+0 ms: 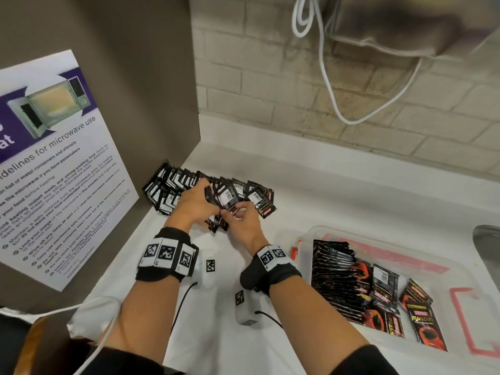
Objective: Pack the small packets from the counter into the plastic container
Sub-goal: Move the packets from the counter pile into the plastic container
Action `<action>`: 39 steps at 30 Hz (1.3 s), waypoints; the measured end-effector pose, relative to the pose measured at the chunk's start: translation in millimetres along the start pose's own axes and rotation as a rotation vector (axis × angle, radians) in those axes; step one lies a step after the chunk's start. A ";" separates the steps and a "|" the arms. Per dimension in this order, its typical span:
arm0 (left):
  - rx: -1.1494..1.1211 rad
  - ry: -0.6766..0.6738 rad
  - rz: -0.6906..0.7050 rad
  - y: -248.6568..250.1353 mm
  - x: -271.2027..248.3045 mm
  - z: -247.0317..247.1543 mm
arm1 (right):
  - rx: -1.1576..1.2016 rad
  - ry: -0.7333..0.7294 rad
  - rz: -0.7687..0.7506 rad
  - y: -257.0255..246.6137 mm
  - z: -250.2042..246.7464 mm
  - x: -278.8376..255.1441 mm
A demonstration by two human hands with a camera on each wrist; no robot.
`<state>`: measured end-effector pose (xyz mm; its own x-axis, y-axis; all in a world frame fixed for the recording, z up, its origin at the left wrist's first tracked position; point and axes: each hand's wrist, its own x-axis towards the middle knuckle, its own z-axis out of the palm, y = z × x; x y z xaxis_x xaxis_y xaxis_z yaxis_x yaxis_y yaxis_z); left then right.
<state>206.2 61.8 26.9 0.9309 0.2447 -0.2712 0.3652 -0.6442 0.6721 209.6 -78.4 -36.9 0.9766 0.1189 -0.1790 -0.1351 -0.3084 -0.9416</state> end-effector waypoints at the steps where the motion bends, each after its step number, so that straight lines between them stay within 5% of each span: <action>1: 0.002 0.016 0.015 2.4 -0.8 -3.3 | -0.007 -0.018 -0.002 -2.1 0.4 -1.7; 7: -0.014 -0.003 0.017 9.3 -8.5 -16.6 | -0.197 -0.029 0.039 -10.8 -5.8 -1.9; 13: -0.355 -0.021 0.165 13.9 -19.8 -23.8 | 0.405 -0.208 0.187 -30.8 -15.7 -19.5; 18: -0.484 -0.126 0.311 44.3 -34.0 -14.8 | 0.672 -0.231 0.031 -59.7 -36.3 -24.3; 25: -0.435 -0.195 0.400 95.9 -51.3 3.4 | 0.513 0.005 -0.139 -78.5 -99.9 -43.4; 29: -0.404 -0.263 0.479 126.4 -65.0 21.1 | 0.442 0.020 -0.257 -73.7 -154.9 -66.5; 39: -0.156 -0.373 0.559 188.8 -131.7 122.9 | 0.207 0.156 -0.034 -20.8 -272.4 -136.4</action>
<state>151.4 -181.1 104.9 0.9243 -0.3775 -0.0557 -0.1450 -0.4824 0.8639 124.8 -345.3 84.8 0.9930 -0.0256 -0.1150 -0.1170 -0.1046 -0.9876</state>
